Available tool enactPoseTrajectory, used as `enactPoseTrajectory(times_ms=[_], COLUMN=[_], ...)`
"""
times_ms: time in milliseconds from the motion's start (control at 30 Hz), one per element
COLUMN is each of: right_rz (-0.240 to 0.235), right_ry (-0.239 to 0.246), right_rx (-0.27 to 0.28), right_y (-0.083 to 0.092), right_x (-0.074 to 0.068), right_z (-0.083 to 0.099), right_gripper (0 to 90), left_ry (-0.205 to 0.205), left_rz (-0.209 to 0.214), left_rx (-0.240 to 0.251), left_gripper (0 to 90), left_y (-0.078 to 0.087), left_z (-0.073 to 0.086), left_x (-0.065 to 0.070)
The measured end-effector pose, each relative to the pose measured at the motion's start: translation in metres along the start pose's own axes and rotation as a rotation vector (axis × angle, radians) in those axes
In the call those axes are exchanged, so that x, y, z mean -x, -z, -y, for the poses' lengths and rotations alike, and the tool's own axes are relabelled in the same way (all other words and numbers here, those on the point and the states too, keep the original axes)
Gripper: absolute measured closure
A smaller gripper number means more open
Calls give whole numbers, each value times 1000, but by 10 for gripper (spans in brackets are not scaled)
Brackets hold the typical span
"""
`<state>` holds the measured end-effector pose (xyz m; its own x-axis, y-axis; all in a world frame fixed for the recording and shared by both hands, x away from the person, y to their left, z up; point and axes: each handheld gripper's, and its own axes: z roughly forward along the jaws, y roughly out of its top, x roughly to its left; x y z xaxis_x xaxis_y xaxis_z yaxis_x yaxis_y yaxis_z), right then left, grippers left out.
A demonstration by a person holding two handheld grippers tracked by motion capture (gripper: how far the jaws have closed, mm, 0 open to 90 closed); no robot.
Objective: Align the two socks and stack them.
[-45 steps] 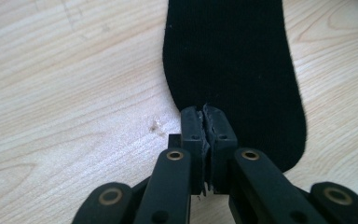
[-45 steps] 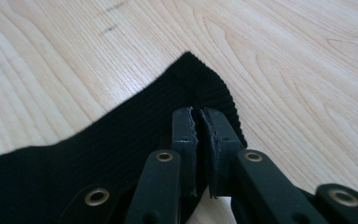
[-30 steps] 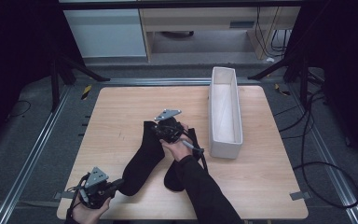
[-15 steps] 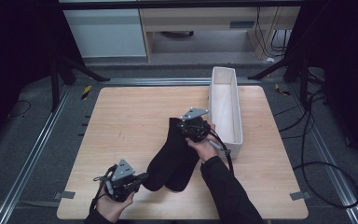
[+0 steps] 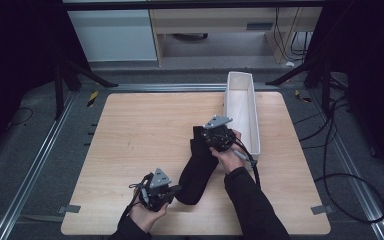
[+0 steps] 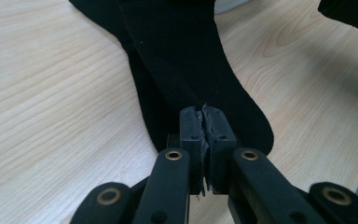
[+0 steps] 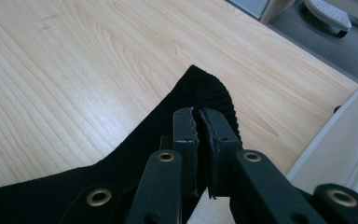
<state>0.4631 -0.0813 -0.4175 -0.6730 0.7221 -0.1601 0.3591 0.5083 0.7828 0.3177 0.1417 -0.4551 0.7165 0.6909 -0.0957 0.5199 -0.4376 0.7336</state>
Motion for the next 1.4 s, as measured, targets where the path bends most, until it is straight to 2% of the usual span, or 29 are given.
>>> enactPoseTrajectory(times_ms=[433, 533, 600, 633, 1033, 1233, 1400], right_rz=[13, 19, 6, 4, 47, 90, 95], right_ry=[33, 41, 53, 81, 70, 91, 74], right_rx=[-26, -24, -12, -18, -64, -99, -110], right_y=[-16, -18, -18, -20, -27, -37, -46], right_x=[-7, -10, -15, -22, -21, -24, -29], right_z=[4, 2, 0, -3, 4, 13, 19], right_gripper=[846, 845, 845, 844, 844, 839, 834], left_ry=[14, 4, 4, 3, 7, 5, 7], left_rz=[0, 3, 5, 6, 8, 2, 0], left_rx=[-30, -33, -34, -38, -46, -65, -70], left_gripper=[863, 863, 863, 863, 863, 861, 857], left_y=[-18, -19, -20, -20, -24, -28, -29], left_z=[7, 7, 8, 8, 11, 14, 15], left_x=[1, 2, 2, 2, 2, 1, -1])
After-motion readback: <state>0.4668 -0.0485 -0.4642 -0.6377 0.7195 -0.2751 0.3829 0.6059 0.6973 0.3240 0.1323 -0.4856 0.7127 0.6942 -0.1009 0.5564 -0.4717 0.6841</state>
